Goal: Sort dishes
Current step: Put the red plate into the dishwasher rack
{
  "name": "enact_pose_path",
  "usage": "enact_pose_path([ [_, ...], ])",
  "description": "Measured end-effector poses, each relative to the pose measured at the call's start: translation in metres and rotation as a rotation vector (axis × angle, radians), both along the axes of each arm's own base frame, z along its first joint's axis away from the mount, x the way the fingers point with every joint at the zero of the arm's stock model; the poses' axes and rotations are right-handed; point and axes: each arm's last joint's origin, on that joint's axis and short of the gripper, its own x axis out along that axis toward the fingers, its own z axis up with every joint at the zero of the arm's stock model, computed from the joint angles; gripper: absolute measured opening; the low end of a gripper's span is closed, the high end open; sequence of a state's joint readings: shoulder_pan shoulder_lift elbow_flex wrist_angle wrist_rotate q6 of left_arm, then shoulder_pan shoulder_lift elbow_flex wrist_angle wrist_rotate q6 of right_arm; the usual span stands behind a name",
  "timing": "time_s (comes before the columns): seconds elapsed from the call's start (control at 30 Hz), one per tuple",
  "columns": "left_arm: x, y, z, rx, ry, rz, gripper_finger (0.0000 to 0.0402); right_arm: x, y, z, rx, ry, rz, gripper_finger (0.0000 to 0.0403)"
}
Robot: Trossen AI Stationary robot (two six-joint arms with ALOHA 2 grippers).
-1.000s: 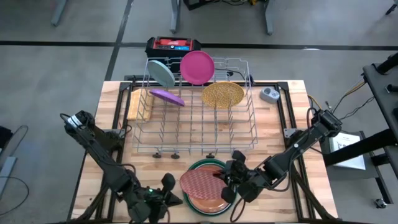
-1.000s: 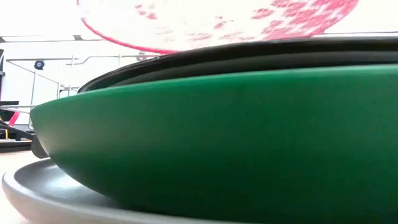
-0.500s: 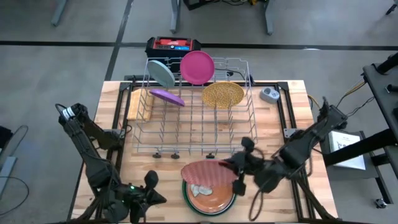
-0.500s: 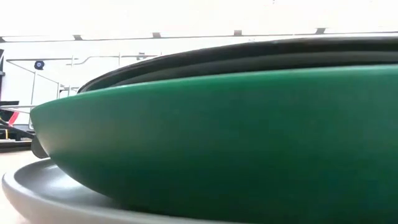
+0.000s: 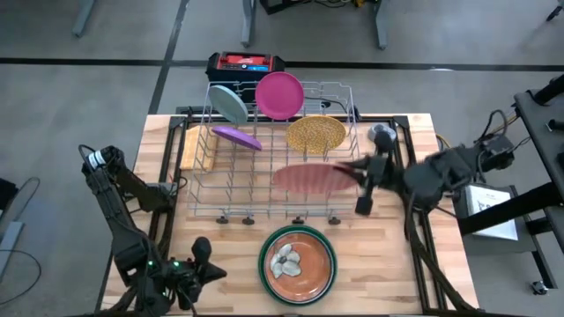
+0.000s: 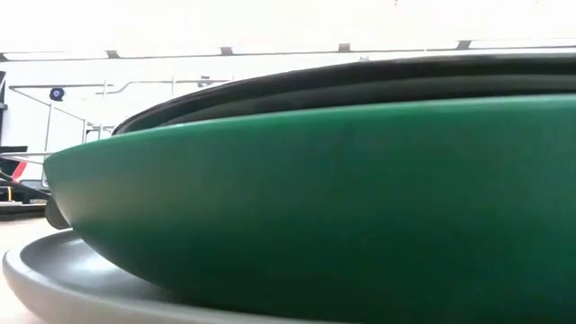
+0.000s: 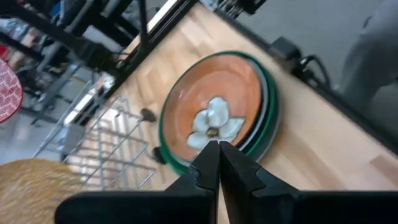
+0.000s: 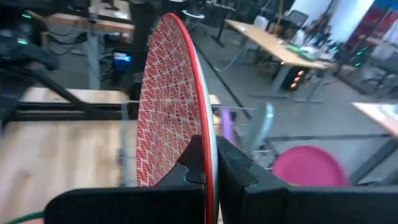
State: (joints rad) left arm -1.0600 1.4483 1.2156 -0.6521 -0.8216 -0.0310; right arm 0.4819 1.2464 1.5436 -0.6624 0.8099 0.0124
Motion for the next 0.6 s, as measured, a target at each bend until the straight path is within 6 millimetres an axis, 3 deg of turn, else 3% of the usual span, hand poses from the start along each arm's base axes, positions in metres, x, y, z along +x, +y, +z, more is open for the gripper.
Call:
enact_pose_path([
  [0.6, -0.005, 0.008, -0.006, 0.051, 0.018, 0.080, 0.0000, 0.012, -0.109, -0.007, -0.136, 0.193, -0.007, 0.0000],
])
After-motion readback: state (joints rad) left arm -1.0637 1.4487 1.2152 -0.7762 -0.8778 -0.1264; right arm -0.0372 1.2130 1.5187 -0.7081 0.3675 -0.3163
